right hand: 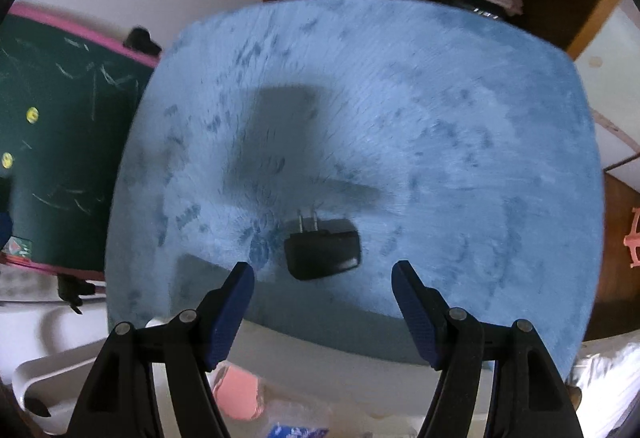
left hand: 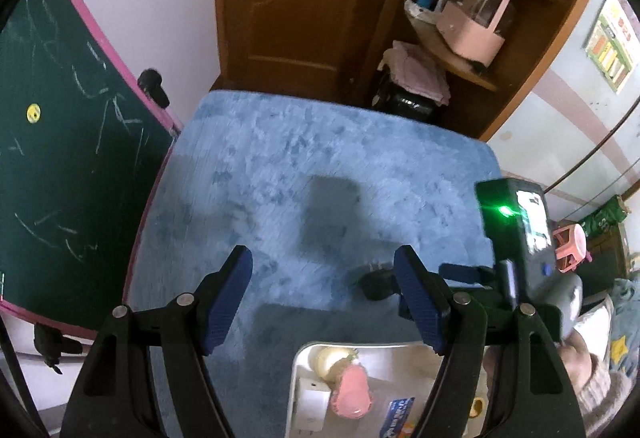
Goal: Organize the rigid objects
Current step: 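Move the right tool over the black charger on the table, then grasp the black charger with the right tool, then carry the black charger into the tray with the right tool and release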
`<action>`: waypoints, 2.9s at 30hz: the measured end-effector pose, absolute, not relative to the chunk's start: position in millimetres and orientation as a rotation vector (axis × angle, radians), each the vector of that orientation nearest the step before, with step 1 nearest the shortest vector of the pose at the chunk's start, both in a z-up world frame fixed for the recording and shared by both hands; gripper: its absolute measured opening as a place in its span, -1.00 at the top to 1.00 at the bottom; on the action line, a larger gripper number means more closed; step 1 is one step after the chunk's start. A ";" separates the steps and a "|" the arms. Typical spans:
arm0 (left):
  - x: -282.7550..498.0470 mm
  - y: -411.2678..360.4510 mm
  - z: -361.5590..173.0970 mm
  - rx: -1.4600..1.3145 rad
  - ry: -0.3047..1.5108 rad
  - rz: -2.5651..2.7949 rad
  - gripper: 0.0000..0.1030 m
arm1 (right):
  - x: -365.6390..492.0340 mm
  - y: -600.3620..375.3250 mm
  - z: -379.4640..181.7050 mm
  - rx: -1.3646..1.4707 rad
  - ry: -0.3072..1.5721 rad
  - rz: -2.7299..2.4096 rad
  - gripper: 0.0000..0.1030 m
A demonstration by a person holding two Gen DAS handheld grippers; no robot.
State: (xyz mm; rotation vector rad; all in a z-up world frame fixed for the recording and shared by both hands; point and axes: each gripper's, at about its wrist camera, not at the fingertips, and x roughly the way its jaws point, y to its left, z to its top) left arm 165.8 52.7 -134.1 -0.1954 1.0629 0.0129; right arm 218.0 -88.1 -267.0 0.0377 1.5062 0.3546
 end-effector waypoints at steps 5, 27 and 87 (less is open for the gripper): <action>164.5 64.9 -151.4 -0.217 1.098 0.026 -0.48 | 227.1 -70.5 -302.1 -0.003 1.576 0.344 -0.40; 166.3 79.4 -178.8 -0.262 1.146 0.035 -0.48 | 234.8 -48.9 -355.3 -0.106 1.678 0.272 -0.23; -1.2 -20.9 -112.9 -0.047 1.049 0.055 -0.49 | -4.9 -159.0 -187.7 -0.033 1.323 0.270 -0.47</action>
